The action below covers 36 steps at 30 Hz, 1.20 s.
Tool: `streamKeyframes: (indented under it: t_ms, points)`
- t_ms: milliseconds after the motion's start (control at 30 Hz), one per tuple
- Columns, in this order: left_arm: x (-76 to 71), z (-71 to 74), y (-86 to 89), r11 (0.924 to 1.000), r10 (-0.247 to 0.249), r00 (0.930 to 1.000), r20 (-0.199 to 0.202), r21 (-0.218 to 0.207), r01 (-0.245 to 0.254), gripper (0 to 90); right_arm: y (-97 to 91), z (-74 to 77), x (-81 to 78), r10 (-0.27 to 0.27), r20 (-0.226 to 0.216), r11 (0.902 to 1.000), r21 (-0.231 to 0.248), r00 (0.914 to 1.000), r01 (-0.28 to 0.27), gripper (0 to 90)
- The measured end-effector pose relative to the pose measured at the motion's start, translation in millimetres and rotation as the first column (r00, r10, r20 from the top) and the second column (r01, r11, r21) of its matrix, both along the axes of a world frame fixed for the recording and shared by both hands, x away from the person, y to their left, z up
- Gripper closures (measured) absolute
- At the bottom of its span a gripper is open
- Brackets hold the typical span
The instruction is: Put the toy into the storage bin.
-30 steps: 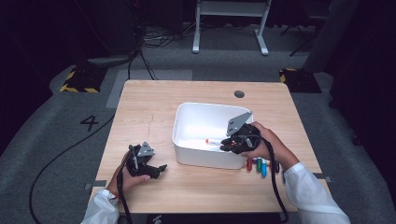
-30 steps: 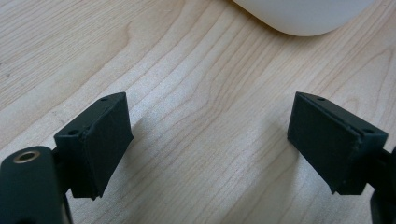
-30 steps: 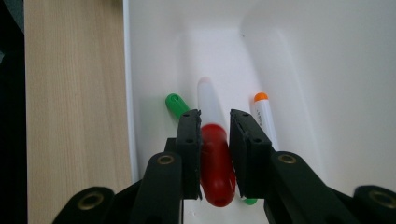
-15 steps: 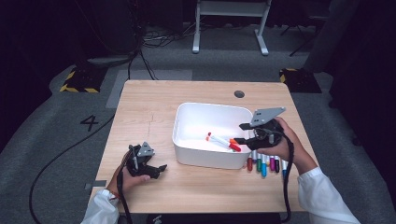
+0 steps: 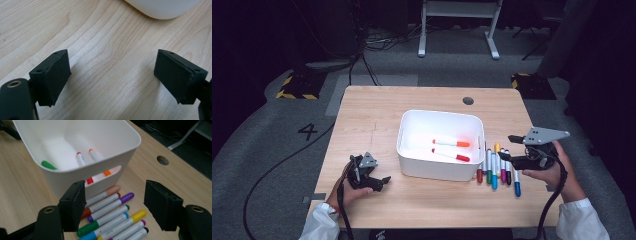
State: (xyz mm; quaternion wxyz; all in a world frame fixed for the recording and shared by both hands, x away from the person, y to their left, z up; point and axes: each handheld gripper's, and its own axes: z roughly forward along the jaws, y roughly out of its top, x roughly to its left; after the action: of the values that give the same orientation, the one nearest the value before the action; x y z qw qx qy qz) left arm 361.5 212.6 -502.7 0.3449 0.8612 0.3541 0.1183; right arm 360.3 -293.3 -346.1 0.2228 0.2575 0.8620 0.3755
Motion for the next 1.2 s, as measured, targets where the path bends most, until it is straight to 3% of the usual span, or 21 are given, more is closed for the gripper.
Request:
streamKeyframes:
  t_ms: [233,367,533,733,900,1033,1133,1200]
  points:
    - [0.0,0.1,0.0,1.0000,0.000,1.0000,0.001,0.001,0.000,13.9,-30.5,-36.7,-12.4,-0.098,-0.049,0.9951,0.005,0.9939,0.099,34.2]
    - [-0.1,0.0,0.0,1.0000,0.001,1.0000,0.001,0.000,-0.001,13.9,-42.1,-61.3,-18.2,-0.147,-0.080,0.9890,-0.032,0.9859,0.144,33.7]
    - [-0.1,0.0,0.0,1.0000,0.001,1.0000,0.000,0.000,-0.001,13.9,-57.6,-87.7,-23.3,-0.172,-0.149,0.9849,-0.011,0.9738,0.173,33.0]
    - [-0.1,0.0,0.0,1.0000,0.001,1.0000,0.001,0.001,-0.001,13.9,-65.7,-110.2,-30.7,-0.220,-0.175,0.9749,-0.007,0.9596,0.223,33.3]
    - [-0.1,0.1,0.0,1.0000,0.001,1.0000,0.002,0.001,-0.001,13.9,-72.0,-128.2,-36.4,-0.276,-0.208,0.9607,-0.031,0.9383,0.276,34.9]
    - [-0.1,0.1,0.0,1.0000,0.001,1.0000,0.002,0.002,-0.001,13.9,-82.7,-137.8,-40.0,-0.319,-0.225,0.9460,-0.017,0.9207,0.324,36.3]
    - [-0.1,0.1,0.0,1.0000,0.001,1.0000,0.002,0.001,-0.001,13.9,-90.3,-142.8,-40.5,-0.371,-0.229,0.9259,-0.017,0.8999,0.377,38.8]
    - [-0.1,0.1,0.0,1.0000,0.001,1.0000,0.002,0.001,-0.001,13.9,-94.6,-144.7,-40.3,-0.389,-0.224,0.9163,0.007,0.8936,0.401,42.6]
